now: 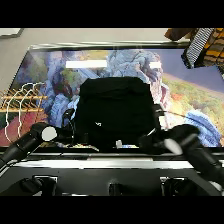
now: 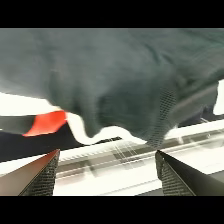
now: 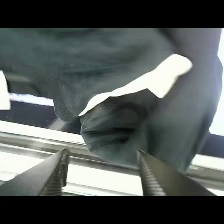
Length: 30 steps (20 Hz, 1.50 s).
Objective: Fold the clothes and pants, and hang the long-sleeved shirts on hangers.
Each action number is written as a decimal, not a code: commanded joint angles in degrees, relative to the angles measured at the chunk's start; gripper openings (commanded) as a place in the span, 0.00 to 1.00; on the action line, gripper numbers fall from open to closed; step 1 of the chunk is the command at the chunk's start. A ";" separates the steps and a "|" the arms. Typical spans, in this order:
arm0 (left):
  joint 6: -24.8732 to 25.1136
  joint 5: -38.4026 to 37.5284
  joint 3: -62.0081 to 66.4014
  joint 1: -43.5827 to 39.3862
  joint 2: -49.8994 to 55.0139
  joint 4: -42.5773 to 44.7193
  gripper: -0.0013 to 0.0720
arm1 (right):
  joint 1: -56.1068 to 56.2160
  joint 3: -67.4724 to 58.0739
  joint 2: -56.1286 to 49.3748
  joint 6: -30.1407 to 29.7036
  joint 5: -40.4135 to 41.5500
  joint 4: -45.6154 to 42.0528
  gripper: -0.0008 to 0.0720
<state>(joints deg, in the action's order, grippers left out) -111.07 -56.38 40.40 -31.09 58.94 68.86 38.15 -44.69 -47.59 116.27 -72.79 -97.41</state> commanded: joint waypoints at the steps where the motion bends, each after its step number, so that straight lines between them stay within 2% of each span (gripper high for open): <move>1: -0.07 2.62 0.00 -4.44 -0.35 0.85 0.95 | 12.44 0.59 -11.10 3.61 4.13 -8.81 0.79; 5: -4.72 2.47 0.00 -5.07 -0.35 3.43 0.95 | 14.71 0.59 -20.48 6.71 9.73 -8.92 0.79; 8: -4.74 2.45 0.00 -5.07 -0.35 3.41 0.95 | 14.71 0.59 -22.84 9.84 12.76 -11.82 0.78; 11: -4.79 2.45 0.00 -5.07 -0.37 3.41 0.95 | 14.71 0.59 -25.57 12.94 12.09 -15.80 0.76; 14: -5.11 2.43 0.00 -5.07 -0.37 3.41 0.95 | 14.71 0.59 -26.38 18.53 9.51 -21.00 0.49; 15: -5.11 2.43 0.00 -5.07 -0.37 3.41 0.95 | 14.71 0.59 -26.38 19.74 8.09 -22.53 0.35; 16: -5.11 2.43 0.00 -5.07 -0.37 3.41 0.95 | 14.71 0.57 -26.38 20.31 6.56 -23.78 0.13; 17: -5.11 2.43 0.00 -5.07 -0.37 3.41 0.95 | 14.71 0.46 -26.21 20.74 5.05 -24.41 0.09; 22: -5.11 2.49 0.00 -6.51 -0.35 3.23 0.95 | 14.71 0.35 -20.57 21.38 0.31 -21.22 0.09; 25: -5.11 4.44 0.02 -10.67 0.35 3.21 0.95 | 14.71 0.35 -16.09 21.35 -1.29 -15.89 0.09; 28: -6.29 8.46 0.31 -16.02 3.58 3.21 0.95 | 14.71 0.37 -15.39 21.40 -0.90 -10.23 0.09; 30: -6.62 8.41 1.49 -18.23 6.67 3.23 0.95 | 14.71 0.37 -15.39 22.29 -0.72 -8.13 0.09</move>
<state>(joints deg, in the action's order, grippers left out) -117.01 -49.78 40.97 -45.74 62.46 72.05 52.82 -44.27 -63.81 137.73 -73.21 -110.32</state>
